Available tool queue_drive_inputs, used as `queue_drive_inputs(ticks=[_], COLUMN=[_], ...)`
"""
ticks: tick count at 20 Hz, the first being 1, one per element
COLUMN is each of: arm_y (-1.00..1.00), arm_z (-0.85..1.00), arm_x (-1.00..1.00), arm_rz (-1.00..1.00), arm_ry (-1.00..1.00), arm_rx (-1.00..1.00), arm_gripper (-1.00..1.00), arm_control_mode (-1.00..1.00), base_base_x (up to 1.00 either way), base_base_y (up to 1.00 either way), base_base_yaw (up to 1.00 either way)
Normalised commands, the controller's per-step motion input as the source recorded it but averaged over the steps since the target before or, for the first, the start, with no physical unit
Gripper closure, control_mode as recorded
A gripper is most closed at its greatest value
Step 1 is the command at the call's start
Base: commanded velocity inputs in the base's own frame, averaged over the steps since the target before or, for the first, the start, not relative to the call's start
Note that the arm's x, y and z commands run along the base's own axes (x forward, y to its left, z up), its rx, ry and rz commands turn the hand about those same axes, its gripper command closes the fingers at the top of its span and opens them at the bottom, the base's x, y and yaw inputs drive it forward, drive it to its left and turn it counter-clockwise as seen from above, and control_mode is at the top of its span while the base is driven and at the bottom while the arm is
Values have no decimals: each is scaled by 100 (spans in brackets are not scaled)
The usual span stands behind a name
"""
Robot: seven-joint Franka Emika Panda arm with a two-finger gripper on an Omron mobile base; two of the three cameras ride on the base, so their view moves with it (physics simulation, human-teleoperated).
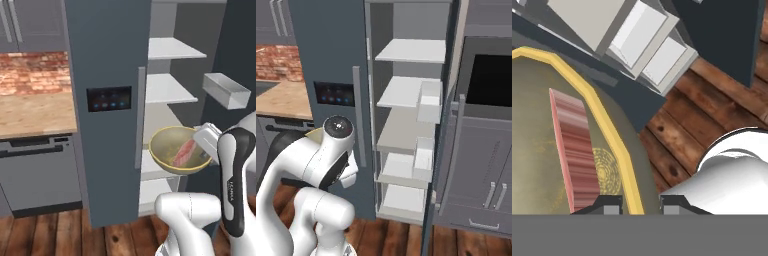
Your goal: Place one of the steaks on the plate and the other in the bowl. Then place the bowl in the fridge.
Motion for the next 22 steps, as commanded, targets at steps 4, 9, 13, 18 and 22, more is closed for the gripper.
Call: queue_drive_inputs(ticks=[4,9,13,18,22], arm_y=[0,0,0,0,0], arm_z=[0,0,0,0,0], arm_x=[0,0,0,0,0], arm_rz=[0,0,0,0,0], arm_ry=[0,0,0,0,0], arm_rx=[0,0,0,0,0], arm_gripper=[100,100,100,100,100], arm_control_mode=[100,100,100,100,100], base_base_x=[31,34,34,29,24], base_base_y=[-26,-7,-3,-5,0], base_base_yaw=[17,14,12,9,2])
